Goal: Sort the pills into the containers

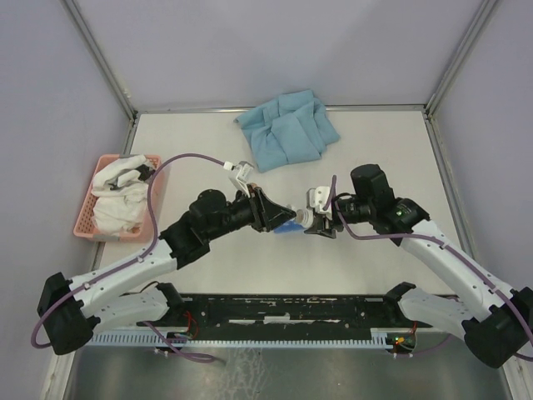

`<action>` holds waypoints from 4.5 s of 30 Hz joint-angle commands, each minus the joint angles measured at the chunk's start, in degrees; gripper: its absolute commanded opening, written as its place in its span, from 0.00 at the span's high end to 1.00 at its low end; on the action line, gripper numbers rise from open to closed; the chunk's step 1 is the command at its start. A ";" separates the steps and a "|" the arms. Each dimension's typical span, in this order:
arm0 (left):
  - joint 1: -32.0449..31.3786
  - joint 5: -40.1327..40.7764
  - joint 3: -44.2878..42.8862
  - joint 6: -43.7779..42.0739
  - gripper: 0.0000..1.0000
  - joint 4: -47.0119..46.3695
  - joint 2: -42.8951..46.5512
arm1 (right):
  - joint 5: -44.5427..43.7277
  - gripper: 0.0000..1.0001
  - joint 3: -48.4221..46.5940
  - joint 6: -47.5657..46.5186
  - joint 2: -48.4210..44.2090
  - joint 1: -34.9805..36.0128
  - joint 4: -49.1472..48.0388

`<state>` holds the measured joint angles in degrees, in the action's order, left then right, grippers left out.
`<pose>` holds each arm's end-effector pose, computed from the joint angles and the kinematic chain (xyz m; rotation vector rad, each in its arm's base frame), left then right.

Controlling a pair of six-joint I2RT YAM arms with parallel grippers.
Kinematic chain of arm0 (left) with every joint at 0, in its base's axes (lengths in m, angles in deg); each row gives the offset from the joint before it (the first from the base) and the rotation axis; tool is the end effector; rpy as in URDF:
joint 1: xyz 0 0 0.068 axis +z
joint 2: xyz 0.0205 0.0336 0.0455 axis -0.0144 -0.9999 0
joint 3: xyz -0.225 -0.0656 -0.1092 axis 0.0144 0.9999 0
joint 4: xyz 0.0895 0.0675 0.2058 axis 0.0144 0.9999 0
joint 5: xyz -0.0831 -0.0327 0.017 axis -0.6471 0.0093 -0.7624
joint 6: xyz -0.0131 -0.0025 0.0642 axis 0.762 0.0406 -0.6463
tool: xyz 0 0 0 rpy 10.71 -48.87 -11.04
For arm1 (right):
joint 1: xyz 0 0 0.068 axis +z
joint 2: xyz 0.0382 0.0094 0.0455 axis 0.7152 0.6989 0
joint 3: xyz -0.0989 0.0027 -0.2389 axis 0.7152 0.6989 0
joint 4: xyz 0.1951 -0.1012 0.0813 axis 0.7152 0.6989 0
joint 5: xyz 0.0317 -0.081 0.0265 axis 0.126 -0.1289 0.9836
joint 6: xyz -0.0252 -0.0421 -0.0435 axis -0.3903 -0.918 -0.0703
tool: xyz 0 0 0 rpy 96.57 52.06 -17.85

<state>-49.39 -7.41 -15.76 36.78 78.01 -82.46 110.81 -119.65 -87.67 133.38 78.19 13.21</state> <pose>0.1404 -0.1832 0.3104 0.2618 1.8361 -1.3496 0.1542 0.1406 0.2912 -1.5617 1.4220 0.7604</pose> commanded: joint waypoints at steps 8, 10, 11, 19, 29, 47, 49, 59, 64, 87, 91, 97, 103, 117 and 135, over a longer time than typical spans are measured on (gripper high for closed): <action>-3.92 6.01 -4.61 -3.00 0.76 1.69 -2.30 | -2.64 0.99 -3.37 3.64 -0.24 0.57 -2.36; -4.22 5.89 -4.70 -2.75 0.76 1.48 -2.69 | -2.64 0.99 -3.33 3.96 -0.15 0.66 -2.53; -4.32 5.79 -4.72 -2.64 0.76 1.27 -2.88 | -2.64 0.99 -3.41 4.09 -0.02 0.71 -2.61; -5.18 6.90 -3.88 -1.41 0.76 -0.35 -3.76 | -2.98 0.99 -3.47 4.82 0.32 1.16 -2.89; -5.34 6.10 -2.72 0.88 0.76 -4.36 -4.10 | -3.34 0.99 -3.52 5.60 0.75 1.76 -3.06; -7.01 3.67 -3.80 -1.81 0.77 1.07 -6.33 | 1.35 0.99 -5.41 9.03 2.13 1.63 -1.99; -7.03 2.13 -3.01 -2.16 0.77 0.23 -6.33 | 4.41 0.99 -5.54 11.76 2.07 1.06 -3.17; -6.87 -2.21 -0.48 -8.79 0.79 -3.30 -5.01 | 22.13 0.99 -3.00 27.95 2.06 -4.09 -14.54; -6.49 -2.55 -0.41 -9.79 0.80 -2.79 -3.62 | 21.34 0.99 -0.41 36.29 1.01 -4.56 -22.94; -12.51 15.48 0.58 9.27 0.84 -12.71 -6.38 | -1.53 0.99 -0.88 25.00 -1.59 -3.98 -15.19; -13.13 14.06 -0.72 9.57 0.84 -12.66 -8.74 | -0.36 0.99 -0.80 24.89 -1.45 -3.91 -15.37; -13.01 8.74 -1.16 -0.32 0.85 -11.17 -8.29 | 8.63 0.99 -1.12 27.28 -1.23 -4.41 -16.23; -9.96 -0.92 2.75 -8.41 0.85 -12.61 -3.49 | 18.80 0.99 0.45 37.54 -1.43 -6.47 -25.04; -0.27 -16.30 -1.76 -25.88 0.75 -5.94 0.34 | 27.56 0.99 1.65 53.55 1.94 -6.91 -38.45; 0.30 0.77 6.52 -7.08 0.01 -7.03 16.90 | 21.50 0.99 -3.18 28.37 -0.08 -6.96 -14.61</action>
<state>-49.28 -13.79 -12.74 22.33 71.72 -72.82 133.87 -118.67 -49.70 135.34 71.40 -7.38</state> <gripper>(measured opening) 0.991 0.601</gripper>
